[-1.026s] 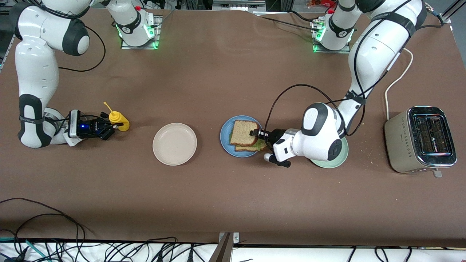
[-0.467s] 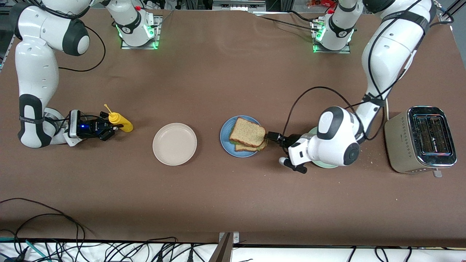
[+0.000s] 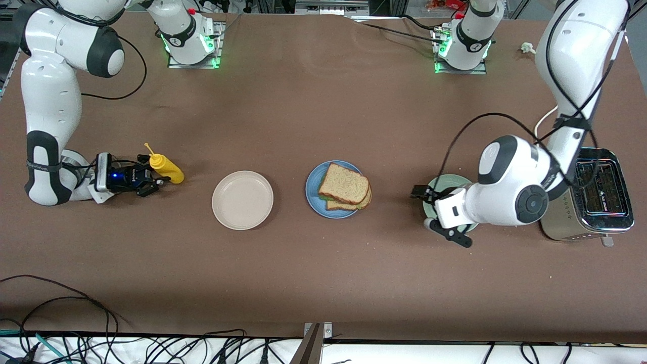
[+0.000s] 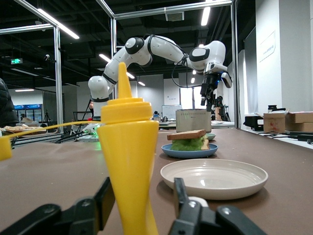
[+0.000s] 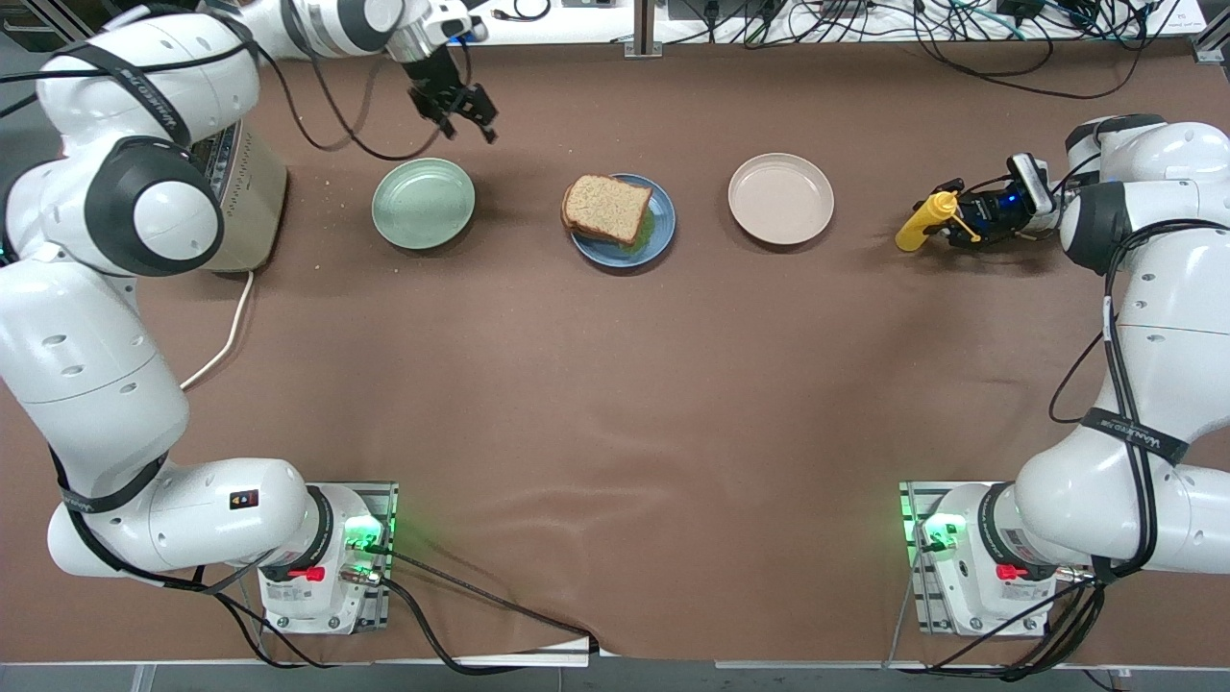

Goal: Make sandwich in blue plate with both arms
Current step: 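Withdraw the left gripper toward the toaster while the right gripper releases mustard, then draw the right gripper back away from the mustard bottle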

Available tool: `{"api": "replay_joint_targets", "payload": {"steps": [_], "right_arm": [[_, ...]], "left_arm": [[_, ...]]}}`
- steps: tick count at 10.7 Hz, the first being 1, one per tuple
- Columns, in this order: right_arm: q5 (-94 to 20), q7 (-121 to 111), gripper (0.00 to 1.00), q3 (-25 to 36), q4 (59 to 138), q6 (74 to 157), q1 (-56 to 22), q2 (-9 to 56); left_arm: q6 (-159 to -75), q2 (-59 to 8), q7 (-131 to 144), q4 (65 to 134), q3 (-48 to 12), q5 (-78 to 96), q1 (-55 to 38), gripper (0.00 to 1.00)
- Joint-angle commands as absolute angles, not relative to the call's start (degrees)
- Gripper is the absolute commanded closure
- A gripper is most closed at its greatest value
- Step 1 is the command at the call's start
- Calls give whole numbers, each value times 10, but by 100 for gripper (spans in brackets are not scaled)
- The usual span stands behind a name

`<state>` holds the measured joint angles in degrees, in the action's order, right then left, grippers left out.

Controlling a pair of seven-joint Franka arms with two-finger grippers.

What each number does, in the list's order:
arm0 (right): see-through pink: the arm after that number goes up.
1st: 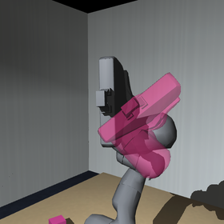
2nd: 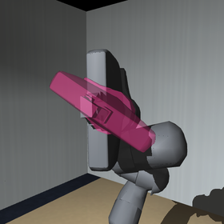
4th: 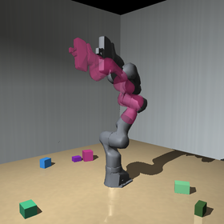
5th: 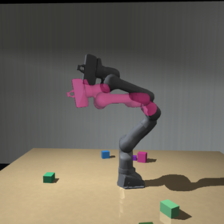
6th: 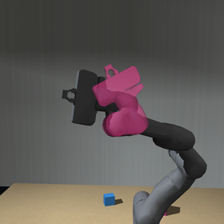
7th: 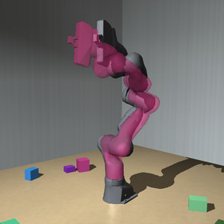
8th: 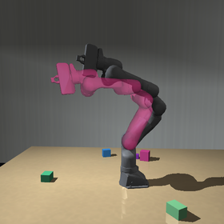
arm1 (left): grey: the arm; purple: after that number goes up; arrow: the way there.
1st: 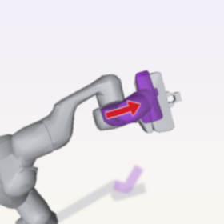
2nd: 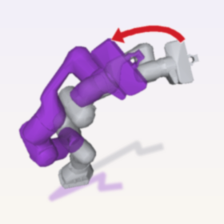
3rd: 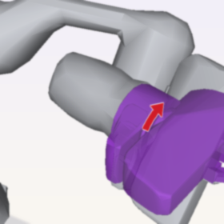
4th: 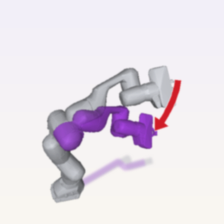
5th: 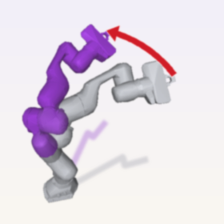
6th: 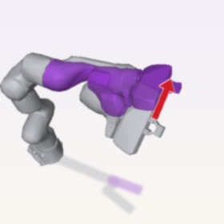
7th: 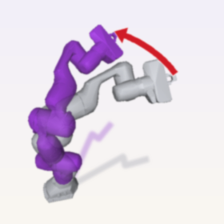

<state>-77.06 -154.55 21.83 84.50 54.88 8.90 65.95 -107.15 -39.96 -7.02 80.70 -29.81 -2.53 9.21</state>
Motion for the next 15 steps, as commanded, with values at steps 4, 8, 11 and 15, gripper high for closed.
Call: {"api": "replay_joint_targets", "payload": {"steps": [4, 8, 11, 15], "right_arm": [[-783, -1489, 18, 244, 798, 527, 91, 677], [-780, -1419, 18, 300, 759, 523, 85, 665], [-761, -1340, 12, 344, 714, 527, 78, 641], [-700, -1161, 7, 377, 631, 533, 68, 583]], "left_arm": [[-991, -260, -74, 795, -287, -178, 151, 0], [-973, -120, -73, 851, -44, -32, -12, 0], [-1022, -54, -72, 946, -4, -17, -40, 0], [-1047, -16, -71, 998, -9, -11, -19, 0]]}}
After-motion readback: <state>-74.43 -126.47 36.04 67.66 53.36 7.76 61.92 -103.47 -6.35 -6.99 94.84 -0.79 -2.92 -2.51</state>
